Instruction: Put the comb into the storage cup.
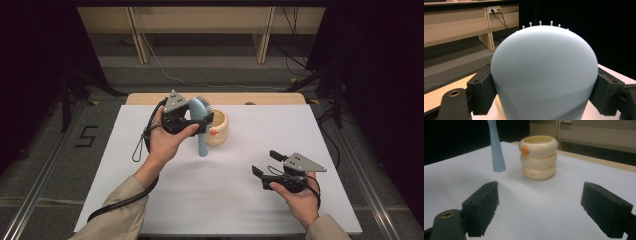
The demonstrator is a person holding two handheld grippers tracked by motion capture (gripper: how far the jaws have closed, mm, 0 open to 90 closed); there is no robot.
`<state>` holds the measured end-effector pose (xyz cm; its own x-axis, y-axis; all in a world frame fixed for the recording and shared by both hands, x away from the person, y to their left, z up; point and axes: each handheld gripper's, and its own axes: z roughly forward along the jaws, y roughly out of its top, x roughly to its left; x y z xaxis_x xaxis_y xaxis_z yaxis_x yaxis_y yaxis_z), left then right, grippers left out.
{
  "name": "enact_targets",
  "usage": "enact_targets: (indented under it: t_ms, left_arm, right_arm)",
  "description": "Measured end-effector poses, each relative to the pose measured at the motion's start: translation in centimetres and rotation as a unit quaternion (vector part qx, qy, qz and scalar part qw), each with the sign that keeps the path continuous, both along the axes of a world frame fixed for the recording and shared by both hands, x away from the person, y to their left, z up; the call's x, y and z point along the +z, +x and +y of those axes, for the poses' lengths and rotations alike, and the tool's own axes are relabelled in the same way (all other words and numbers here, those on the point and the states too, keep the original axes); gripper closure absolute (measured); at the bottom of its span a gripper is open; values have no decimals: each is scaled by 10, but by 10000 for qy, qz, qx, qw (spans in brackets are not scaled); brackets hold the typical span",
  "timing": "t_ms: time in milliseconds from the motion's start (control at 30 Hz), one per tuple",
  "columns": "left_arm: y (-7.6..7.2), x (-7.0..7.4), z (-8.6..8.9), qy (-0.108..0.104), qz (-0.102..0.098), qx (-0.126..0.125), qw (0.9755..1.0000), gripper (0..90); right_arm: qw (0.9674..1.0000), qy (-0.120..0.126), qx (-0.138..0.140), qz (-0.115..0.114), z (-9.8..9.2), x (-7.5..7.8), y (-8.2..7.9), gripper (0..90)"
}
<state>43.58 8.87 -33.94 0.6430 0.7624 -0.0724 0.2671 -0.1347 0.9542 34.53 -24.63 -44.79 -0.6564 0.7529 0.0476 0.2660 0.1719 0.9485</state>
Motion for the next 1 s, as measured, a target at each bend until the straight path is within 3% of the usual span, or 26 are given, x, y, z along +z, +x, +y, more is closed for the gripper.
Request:
enact_targets:
  t_ms: [400, 1000]
  left_arm:
    - [1, 5, -2, -24, -55, 32, 10000, 193]
    - [3, 9, -2, -62, -187, 358, 9992, 193]
  right_arm:
    - [9999, -7, -127, 27, -9, -1, -2, 155]
    - [9998, 3, -177, 49, -12, -3, -2, 155]
